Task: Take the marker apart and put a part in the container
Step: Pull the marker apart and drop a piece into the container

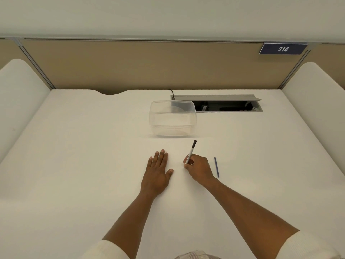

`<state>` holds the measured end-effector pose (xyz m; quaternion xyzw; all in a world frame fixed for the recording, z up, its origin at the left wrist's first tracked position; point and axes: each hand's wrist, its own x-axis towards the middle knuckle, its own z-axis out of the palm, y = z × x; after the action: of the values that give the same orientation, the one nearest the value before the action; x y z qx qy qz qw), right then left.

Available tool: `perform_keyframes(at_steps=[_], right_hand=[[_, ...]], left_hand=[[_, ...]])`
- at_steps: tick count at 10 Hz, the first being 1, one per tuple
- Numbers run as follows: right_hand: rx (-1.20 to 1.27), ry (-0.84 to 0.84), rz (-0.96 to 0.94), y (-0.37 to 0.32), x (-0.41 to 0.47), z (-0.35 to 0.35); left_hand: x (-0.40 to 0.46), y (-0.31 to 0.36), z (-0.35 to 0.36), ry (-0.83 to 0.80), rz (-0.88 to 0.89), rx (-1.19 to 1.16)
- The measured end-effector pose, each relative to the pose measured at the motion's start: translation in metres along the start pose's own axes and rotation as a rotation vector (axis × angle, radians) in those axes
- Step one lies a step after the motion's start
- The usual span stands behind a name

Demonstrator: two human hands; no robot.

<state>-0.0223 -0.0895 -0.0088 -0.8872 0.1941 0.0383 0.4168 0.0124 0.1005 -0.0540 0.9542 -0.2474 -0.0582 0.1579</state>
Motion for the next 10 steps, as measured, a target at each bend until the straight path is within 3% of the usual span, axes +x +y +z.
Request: perform_keyframes(at_steps=[8, 10], right_hand=[[-0.079, -0.010, -0.094, 0.002, -0.008, 0.009], [-0.033, 0.002, -0.041, 0.004, -0.007, 0.004]], left_hand=[[0.000, -0.001, 0.000, 0.010, 0.003, -0.024], [0.007, 0.004, -0.002, -0.016, -0.045, -0.112]])
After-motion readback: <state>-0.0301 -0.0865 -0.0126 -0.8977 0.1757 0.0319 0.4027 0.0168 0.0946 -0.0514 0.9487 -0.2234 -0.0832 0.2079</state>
